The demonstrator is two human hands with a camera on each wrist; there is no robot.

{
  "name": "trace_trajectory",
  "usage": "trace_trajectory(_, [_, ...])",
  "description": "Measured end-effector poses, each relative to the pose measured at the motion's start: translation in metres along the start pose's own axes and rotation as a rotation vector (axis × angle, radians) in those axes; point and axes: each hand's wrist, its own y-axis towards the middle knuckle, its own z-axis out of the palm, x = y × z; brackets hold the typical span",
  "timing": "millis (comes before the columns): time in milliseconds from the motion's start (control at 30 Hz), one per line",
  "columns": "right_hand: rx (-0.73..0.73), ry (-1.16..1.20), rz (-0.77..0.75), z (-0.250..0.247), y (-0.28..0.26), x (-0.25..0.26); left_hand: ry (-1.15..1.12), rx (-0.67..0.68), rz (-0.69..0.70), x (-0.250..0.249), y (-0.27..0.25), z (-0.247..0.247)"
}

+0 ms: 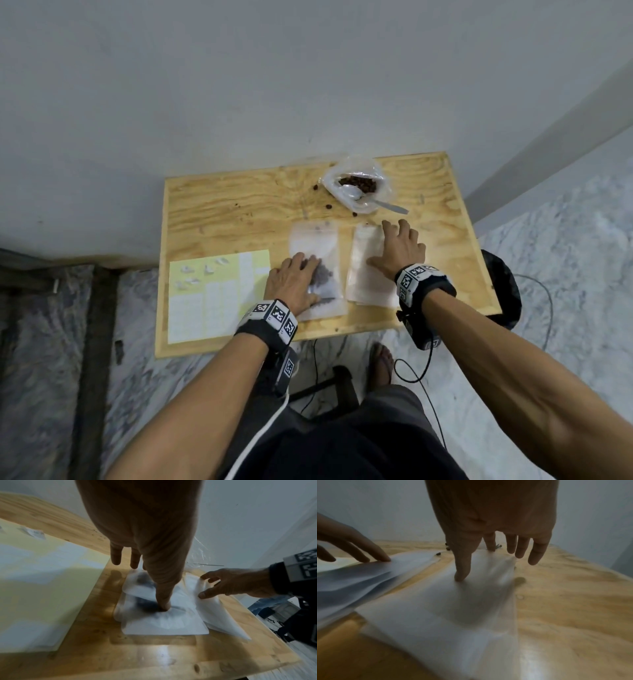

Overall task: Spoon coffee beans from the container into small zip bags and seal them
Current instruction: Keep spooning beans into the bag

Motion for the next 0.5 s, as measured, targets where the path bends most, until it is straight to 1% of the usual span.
trace_trajectory(100, [0.005, -0.056, -0.035, -0.0021, 0.0078, -0.0012, 0.029, -0.052, 0.006, -0.0007, -0.0002, 0.0045])
trace_trajectory(267, [-0.089, -0.139, -0.093, 0.0024, 0.0084, -0.0001, 0.099, -0.106, 0.032, -0.0013, -0.0039, 0.0060])
trace_trajectory(400, [-0.171, -0.179, -0.115, 0.0054, 0.0038, -0.0003, 0.137, -0.070, 0.051, -0.0022, -0.0071, 0.0065])
trace_trajectory(500, [-0.202, -0.210, -0.136, 0.0074, 0.0004, -0.0046, 0.150, -0.071, 0.045, -0.0038, -0.0082, 0.0081])
